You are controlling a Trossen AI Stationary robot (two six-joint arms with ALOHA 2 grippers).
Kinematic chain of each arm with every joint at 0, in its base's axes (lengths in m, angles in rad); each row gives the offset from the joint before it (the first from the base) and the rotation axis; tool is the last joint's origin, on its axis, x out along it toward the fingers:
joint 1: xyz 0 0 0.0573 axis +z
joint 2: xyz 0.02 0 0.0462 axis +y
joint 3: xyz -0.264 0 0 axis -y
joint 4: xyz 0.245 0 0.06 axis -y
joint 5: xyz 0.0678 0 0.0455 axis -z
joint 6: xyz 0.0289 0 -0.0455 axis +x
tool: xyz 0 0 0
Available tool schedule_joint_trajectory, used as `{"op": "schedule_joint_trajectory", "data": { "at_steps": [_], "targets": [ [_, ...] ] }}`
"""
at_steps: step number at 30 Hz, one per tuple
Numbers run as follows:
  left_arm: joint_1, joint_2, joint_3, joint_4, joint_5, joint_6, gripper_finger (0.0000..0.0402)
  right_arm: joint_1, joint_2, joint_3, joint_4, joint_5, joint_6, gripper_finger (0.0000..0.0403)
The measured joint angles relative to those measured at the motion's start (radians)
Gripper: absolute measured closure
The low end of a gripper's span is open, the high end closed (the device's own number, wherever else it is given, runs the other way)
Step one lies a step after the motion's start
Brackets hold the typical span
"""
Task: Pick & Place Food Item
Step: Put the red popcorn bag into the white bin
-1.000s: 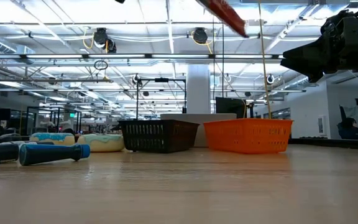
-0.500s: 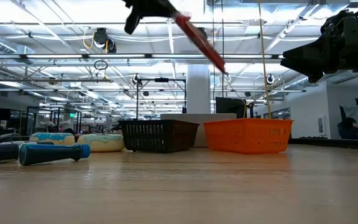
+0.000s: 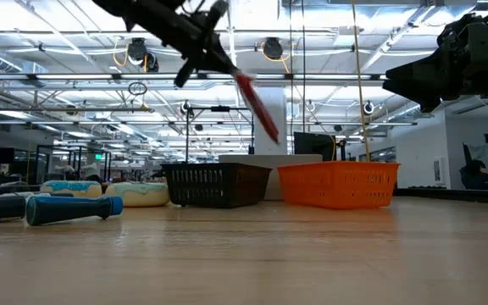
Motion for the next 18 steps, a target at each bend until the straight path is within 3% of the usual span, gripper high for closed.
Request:
{"op": "schedule_joint_trajectory", "data": {
  "at_steps": [8, 18],
  "targets": [
    [0.068, 0.153, 0.008, 0.136, 0.206, -0.026, 0.0402, 0.000, 0.001, 0.000, 0.001, 0.000, 0.000, 0.0236],
    [0.085, 0.253, 0.028, 0.141, 0.320, -0.057, 0.0402, 0.000, 0.001, 0.000, 0.000, 0.000, 0.000, 0.0236]
  ]
}}
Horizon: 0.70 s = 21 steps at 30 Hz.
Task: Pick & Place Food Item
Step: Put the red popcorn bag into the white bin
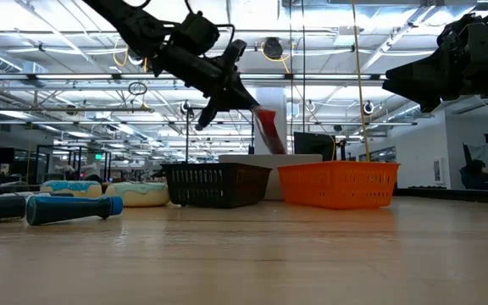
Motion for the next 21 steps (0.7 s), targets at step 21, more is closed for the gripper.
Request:
{"op": "schedule_joint_trajectory", "data": {
  "at_steps": [21],
  "targets": [
    [-0.004, 0.010, 0.001, -0.001, -0.039, -0.061, 0.0401, 0.000, 0.000, 0.000, 0.000, 0.000, 0.000, 0.0236]
  ]
}}
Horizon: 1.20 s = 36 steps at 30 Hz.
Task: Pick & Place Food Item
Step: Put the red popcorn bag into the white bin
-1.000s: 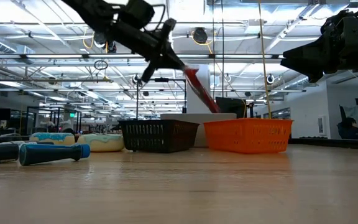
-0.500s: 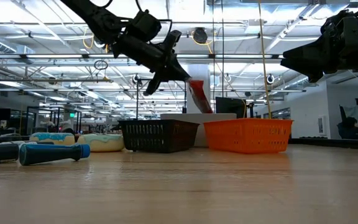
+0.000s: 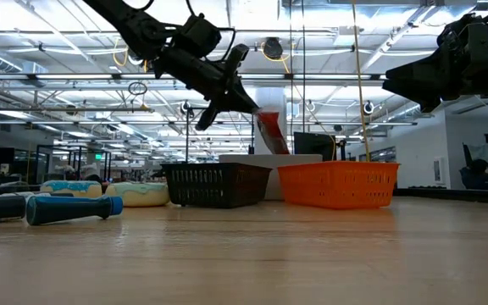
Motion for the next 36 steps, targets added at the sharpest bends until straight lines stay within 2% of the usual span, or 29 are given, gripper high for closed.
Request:
{"op": "schedule_joint_trajectory", "data": {
  "at_steps": [5, 11, 18, 27, 32, 36],
  "targets": [
    [-0.014, 0.000, 0.000, 0.007, -0.007, 0.012, 0.0401, 0.000, 0.000, 0.000, 0.000, 0.000, 0.000, 0.0236],
    [-0.022, 0.021, 0.000, 0.095, -0.038, 0.005, 0.0401, 0.000, 0.000, 0.000, 0.000, 0.000, 0.000, 0.0236],
    [-0.022, 0.105, 0.000, 0.192, 0.069, -0.055, 0.0401, 0.000, 0.000, 0.000, 0.000, -0.001, 0.000, 0.0236],
    [-0.018, 0.109, 0.000, 0.187, 0.079, -0.056, 0.0400, 0.000, 0.000, 0.000, 0.000, 0.000, 0.000, 0.0236],
    [-0.018, 0.108, 0.000, 0.180, 0.069, -0.076, 0.0377, 0.000, 0.000, 0.000, 0.000, 0.000, 0.000, 0.0236],
    [-0.018, 0.108, 0.000, 0.179, 0.066, -0.071, 0.0331, 0.000, 0.000, 0.000, 0.000, 0.000, 0.000, 0.0236]
  ]
}}
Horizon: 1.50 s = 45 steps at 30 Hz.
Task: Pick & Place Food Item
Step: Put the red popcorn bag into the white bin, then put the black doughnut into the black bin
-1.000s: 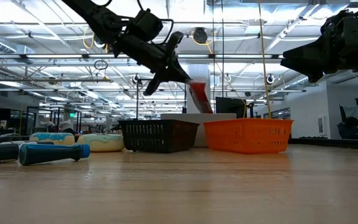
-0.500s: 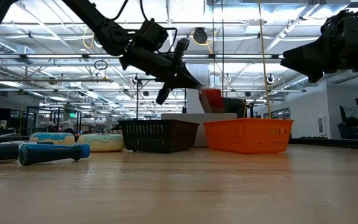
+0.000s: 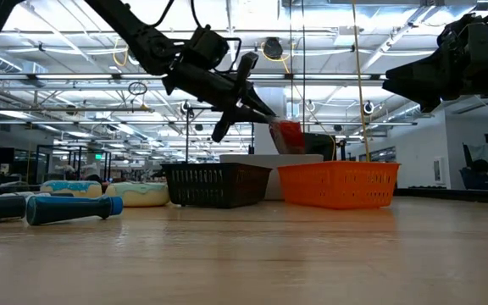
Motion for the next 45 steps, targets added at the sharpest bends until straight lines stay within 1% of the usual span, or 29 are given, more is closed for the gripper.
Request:
{"op": "schedule_joint_trajectory", "data": {
  "at_steps": [7, 10, 12, 16, 18, 24, 32, 35, 39, 43, 45],
  "targets": [
    [0.029, 0.000, 0.000, -0.001, -0.013, -0.005, 0.0231, 0.000, 0.000, 0.000, 0.000, 0.000, 0.000, 0.0236],
    [0.051, -0.007, -0.001, -0.011, -0.017, 0.046, 0.0206, 0.000, 0.000, 0.000, 0.000, 0.000, 0.000, 0.0236],
    [0.060, -0.015, -0.001, -0.019, -0.051, 0.096, 0.0198, 0.000, 0.000, 0.000, 0.000, 0.000, 0.000, 0.0236],
    [0.066, -0.048, -0.002, -0.063, -0.184, 0.205, 0.0195, 0.000, 0.000, 0.000, 0.000, 0.000, 0.000, 0.0236],
    [0.066, -0.062, -0.002, -0.084, -0.227, 0.237, 0.0195, 0.000, 0.000, 0.000, 0.000, 0.000, 0.000, 0.0236],
    [0.063, -0.088, -0.002, -0.086, -0.241, 0.283, 0.0195, 0.000, 0.000, 0.000, 0.000, 0.000, 0.000, 0.0236],
    [0.018, -0.173, -0.002, -0.087, -0.287, 0.423, 0.0195, 0.000, 0.000, 0.000, 0.000, 0.000, 0.000, 0.0236],
    [-0.031, -0.228, -0.002, -0.116, -0.325, 0.482, 0.0195, 0.000, 0.000, 0.000, 0.000, 0.000, 0.000, 0.0236],
    [-0.123, -0.321, -0.002, -0.224, -0.384, 0.515, 0.0195, 0.000, 0.000, 0.000, 0.000, 0.000, 0.000, 0.0236],
    [-0.218, -0.414, -0.002, -0.361, -0.439, 0.442, 0.0195, 0.000, 0.000, 0.000, 0.000, 0.000, 0.000, 0.0236],
    [-0.274, -0.453, -0.002, -0.401, -0.489, 0.413, 0.0195, 0.000, 0.000, 0.000, 0.000, 0.000, 0.000, 0.0236]
  ]
}}
